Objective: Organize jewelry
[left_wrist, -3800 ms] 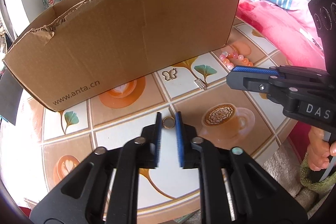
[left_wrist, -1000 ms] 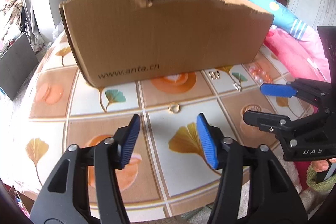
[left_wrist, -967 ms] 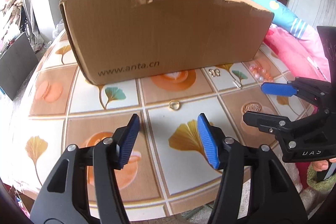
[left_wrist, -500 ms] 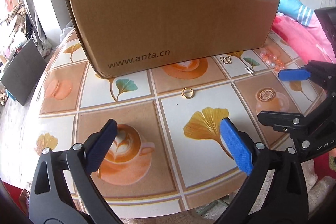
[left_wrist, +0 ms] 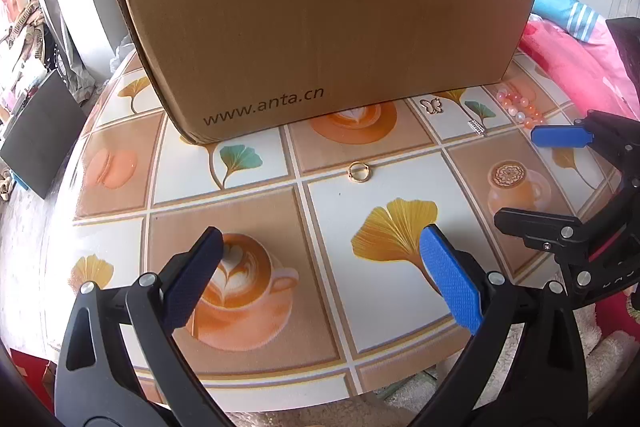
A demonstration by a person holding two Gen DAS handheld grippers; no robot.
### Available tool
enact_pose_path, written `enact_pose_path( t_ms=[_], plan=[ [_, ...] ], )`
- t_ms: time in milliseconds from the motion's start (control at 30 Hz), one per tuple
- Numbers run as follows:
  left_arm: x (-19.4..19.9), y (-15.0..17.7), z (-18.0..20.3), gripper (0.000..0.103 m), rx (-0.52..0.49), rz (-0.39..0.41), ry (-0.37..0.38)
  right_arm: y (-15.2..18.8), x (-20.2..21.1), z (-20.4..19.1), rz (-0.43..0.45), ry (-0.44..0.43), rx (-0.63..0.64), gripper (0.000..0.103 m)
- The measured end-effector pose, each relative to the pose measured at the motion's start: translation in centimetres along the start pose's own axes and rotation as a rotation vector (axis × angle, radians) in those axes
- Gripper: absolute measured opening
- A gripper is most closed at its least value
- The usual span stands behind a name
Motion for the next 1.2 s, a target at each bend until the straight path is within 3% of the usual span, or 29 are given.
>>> enact_pose_path(
  t_ms=[300, 467, 667, 867, 933, 1000, 1200],
  plan=[
    [0.0, 0.1, -0.1, 0.096, -0.012, 0.006, 0.008, -0.4, 0.0, 0.2, -0.027, -0.019, -0.019, 0.097],
    [0.0, 0.2, -0.1, 0.096, -0.023, 0.01, 0.018, -1.2, 1.4, 0.3, 0.064, -0.071, -0.052, 0.097],
    [0.1, -0.1, -0.5, 0.096, -0.014, 0.019, 0.028, -2.4, 2.2, 0.6, 0.14, -0.091, -0.069, 0.085],
    [1.2, -1.2, -0.6, 0.094, 0.017, 0.106, 0.11, -3.3, 1.8, 0.9, 0.171, -0.08, -0.073, 0.076],
    [1.3, -1.6, -0.1, 0.089, -0.015, 0.126, 0.108, -3.6, 1.6, 1.2, 0.18, -0.085, -0.084, 0.075],
    [0.9, -1.9, 0.4, 0.073, -0.041, 0.118, 0.098, -3.3, 1.7, 1.1, 0.185, -0.085, -0.096, 0.074],
    [-0.8, -2.4, 1.4, 0.044, -0.065, 0.055, 0.088, -3.2, 1.4, 1.5, 0.204, -0.092, -0.127, 0.071]
  ],
)
Point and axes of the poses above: each gripper's, at about its wrist camera, not at the fingertips, and x roughly against the way its jaws point, z to its right, y to its underside, the point moved 3 cm from there along -x, roughly the way its jaws point, and after that the axes turned 7 degrees about x, right-handed, at the moved point
